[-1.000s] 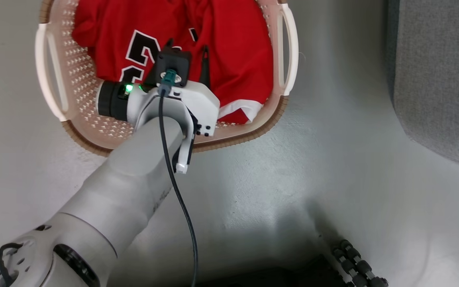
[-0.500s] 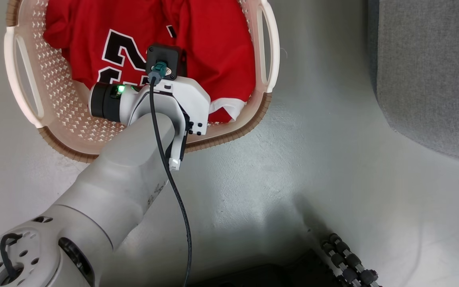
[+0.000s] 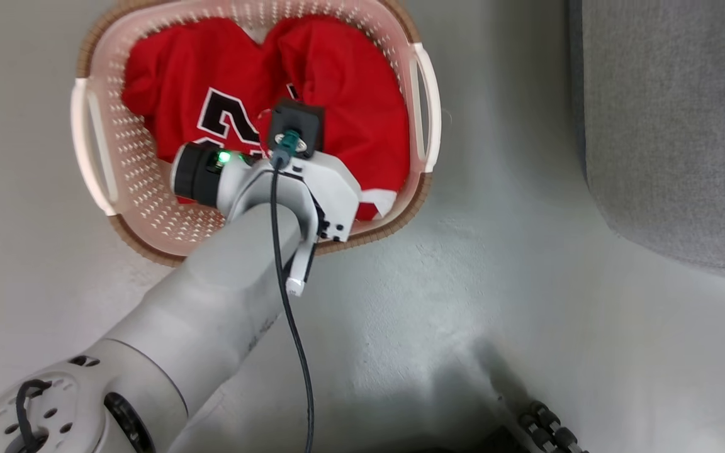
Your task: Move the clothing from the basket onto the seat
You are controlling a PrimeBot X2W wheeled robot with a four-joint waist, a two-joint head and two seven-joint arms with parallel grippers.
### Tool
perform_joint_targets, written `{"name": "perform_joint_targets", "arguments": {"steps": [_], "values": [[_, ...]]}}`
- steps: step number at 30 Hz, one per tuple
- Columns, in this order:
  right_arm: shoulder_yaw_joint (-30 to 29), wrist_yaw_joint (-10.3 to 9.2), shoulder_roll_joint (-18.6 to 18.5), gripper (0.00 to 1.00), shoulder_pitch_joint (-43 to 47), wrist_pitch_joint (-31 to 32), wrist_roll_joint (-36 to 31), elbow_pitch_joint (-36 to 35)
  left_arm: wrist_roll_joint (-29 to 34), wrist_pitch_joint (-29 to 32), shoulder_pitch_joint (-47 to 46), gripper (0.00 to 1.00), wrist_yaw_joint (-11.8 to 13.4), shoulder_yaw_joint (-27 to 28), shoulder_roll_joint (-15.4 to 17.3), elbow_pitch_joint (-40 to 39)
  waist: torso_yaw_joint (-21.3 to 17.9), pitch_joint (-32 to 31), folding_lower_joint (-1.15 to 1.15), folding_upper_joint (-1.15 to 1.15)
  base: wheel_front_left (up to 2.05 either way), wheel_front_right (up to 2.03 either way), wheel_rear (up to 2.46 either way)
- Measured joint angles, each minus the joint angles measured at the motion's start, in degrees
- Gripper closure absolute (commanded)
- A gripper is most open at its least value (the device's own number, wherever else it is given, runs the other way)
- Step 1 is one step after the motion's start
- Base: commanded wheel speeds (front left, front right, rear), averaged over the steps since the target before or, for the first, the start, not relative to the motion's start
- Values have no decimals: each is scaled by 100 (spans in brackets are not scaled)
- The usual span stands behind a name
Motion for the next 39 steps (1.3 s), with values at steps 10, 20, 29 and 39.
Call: {"name": "perform_joint_targets", "arguments": {"steps": [10, 20, 29, 39], "values": [[-55, 0, 55, 0, 515, 0, -9, 421, 824, -16, 587, 100, 101, 608, -13, -680, 266, -832, 0, 0, 0, 0, 0], [79, 0, 282, 0, 1123, 0, -249, 871, 1715, -15, 1444, 100, -58, 1340, -31, -1170, 487, -1847, 0, 0, 0, 0, 0], [134, 0, 561, 0, 1619, 0, -488, 1218, 2273, -15, 2110, 100, -359, 1913, -40, -1525, 721, -2774, 0, 0, 0, 0, 0], [155, 0, 809, 0, 2003, 0, -727, 1564, 2951, -15, 2648, 100, -791, 2539, -44, -1808, 915, -3627, 0, 0, 0, 0, 0]]}}
